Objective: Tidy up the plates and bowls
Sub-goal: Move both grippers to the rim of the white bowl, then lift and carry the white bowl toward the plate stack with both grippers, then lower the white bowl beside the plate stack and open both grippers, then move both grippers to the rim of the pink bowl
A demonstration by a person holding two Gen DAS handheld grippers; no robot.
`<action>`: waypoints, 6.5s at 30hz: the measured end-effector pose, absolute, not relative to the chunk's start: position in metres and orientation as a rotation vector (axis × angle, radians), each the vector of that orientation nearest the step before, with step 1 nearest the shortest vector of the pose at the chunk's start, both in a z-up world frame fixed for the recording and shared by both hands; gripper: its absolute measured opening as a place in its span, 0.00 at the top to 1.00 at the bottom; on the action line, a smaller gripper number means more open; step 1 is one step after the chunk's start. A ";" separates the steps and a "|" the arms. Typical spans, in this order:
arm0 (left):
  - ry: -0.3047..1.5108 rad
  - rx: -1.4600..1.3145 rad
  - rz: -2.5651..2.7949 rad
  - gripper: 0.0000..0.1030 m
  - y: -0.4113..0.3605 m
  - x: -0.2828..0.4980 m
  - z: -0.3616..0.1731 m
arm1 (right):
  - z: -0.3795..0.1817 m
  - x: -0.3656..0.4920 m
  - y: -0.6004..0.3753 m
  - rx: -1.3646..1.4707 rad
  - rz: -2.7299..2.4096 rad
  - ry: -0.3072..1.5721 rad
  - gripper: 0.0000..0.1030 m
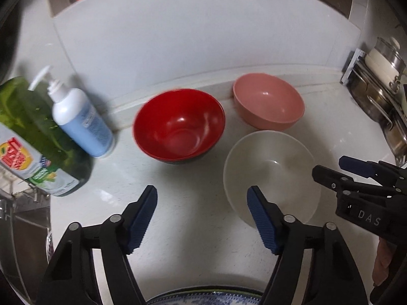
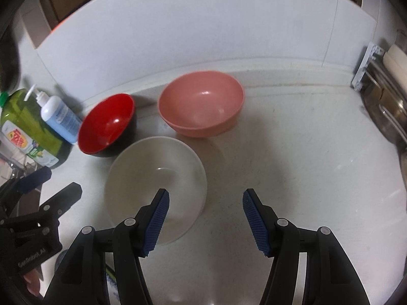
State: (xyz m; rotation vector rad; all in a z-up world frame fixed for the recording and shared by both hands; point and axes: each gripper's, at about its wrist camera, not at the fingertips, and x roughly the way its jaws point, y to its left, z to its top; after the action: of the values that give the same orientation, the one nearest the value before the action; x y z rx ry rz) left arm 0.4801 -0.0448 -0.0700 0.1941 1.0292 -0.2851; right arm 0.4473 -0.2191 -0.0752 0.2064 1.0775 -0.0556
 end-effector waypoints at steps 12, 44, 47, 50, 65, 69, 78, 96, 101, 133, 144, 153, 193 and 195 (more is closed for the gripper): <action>1.093 0.197 -0.321 0.53 -0.061 0.503 -0.105 | -0.100 0.461 -0.219 0.217 -0.052 1.138 0.54; 1.140 0.064 -0.339 0.91 -0.075 0.480 -0.100 | -0.093 0.445 -0.226 0.293 -0.008 1.141 0.89; 1.134 0.049 -0.351 0.91 -0.078 0.466 -0.093 | -0.083 0.431 -0.231 0.305 -0.017 1.127 0.89; 1.134 0.041 -0.370 0.91 -0.082 0.451 -0.085 | -0.074 0.417 -0.234 0.309 -0.030 1.116 0.89; 1.145 0.030 -0.453 0.90 -0.102 0.384 -0.071 | -0.055 0.344 -0.262 0.329 -0.102 1.092 0.89; 1.163 0.043 -0.473 0.90 -0.110 0.372 -0.076 | -0.059 0.327 -0.266 0.324 -0.114 1.104 0.89; 1.204 0.075 -0.492 0.90 -0.125 0.355 -0.090 | -0.074 0.300 -0.280 0.333 -0.120 1.153 0.89; 1.301 0.088 -0.492 0.89 -0.134 0.329 -0.117 | -0.101 0.277 -0.292 0.315 -0.110 1.236 0.89; 1.316 0.087 -0.479 0.89 -0.135 0.326 -0.121 | -0.107 0.272 -0.291 0.318 -0.105 1.249 0.89; 1.160 0.067 -0.353 0.36 -0.115 0.325 -0.088 | -0.088 0.262 -0.287 0.252 -0.129 1.151 0.72; 1.025 0.130 -0.343 0.24 -0.106 0.338 -0.044 | -0.049 0.275 -0.274 0.221 -0.124 1.057 0.63; 0.975 0.165 -0.345 0.24 -0.099 0.370 -0.018 | -0.030 0.308 -0.264 0.224 -0.106 1.002 0.63; 0.993 0.230 -0.431 0.25 -0.122 0.565 -0.019 | -0.029 0.505 -0.271 0.252 -0.053 0.989 0.63; 1.008 0.226 -0.435 0.26 -0.126 0.572 -0.024 | -0.034 0.514 -0.272 0.269 -0.054 1.001 0.63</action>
State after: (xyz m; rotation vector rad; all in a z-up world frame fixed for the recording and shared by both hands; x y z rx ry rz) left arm 0.5724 -0.1260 -0.0236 0.2255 1.0080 -0.4348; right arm 0.5136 -0.2725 -0.0341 0.2694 1.0010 -0.0539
